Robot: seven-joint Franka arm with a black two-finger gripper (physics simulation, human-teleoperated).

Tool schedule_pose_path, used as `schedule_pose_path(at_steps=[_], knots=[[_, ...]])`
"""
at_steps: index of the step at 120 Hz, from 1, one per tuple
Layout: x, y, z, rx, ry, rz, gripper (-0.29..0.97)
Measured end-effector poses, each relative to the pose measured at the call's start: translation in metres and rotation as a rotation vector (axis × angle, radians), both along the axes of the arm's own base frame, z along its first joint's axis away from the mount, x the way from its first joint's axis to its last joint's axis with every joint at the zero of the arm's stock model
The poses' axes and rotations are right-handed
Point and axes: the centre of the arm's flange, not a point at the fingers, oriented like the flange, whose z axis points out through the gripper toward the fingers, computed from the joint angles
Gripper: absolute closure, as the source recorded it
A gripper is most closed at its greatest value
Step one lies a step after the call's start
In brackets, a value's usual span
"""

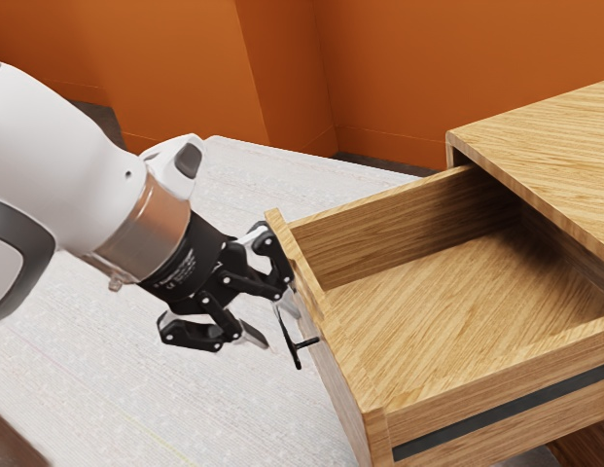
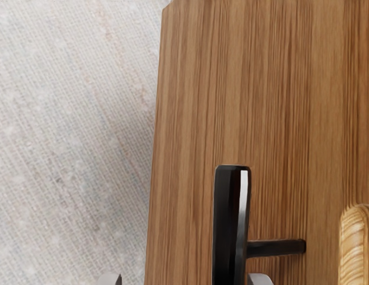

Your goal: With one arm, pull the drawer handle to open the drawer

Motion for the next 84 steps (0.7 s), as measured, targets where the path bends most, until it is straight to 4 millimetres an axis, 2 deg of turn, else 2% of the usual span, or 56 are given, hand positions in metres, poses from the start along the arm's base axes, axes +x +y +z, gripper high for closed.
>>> schedule_pose_path(at_steps=[12, 26, 41, 57, 66, 74, 80, 84], knots=[[0.000, 0.001, 0.005, 0.009, -0.014, 0.000, 0.45], [-0.002, 0.005, 0.020, 0.010, -0.038, 0.007, 0.45], [-0.005, 0.015, 0.045, 0.027, -0.069, 0.022, 0.44], [-0.010, 0.029, 0.081, 0.045, -0.090, 0.049, 0.42], [-0.009, 0.060, 0.102, 0.041, -0.076, 0.143, 0.30], [0.001, 0.111, 0.120, 0.041, -0.032, 0.310, 0.22], [0.015, 0.135, 0.146, 0.056, 0.003, 0.434, 0.17], [0.030, 0.141, 0.144, 0.069, 0.056, 0.478, 0.15]])
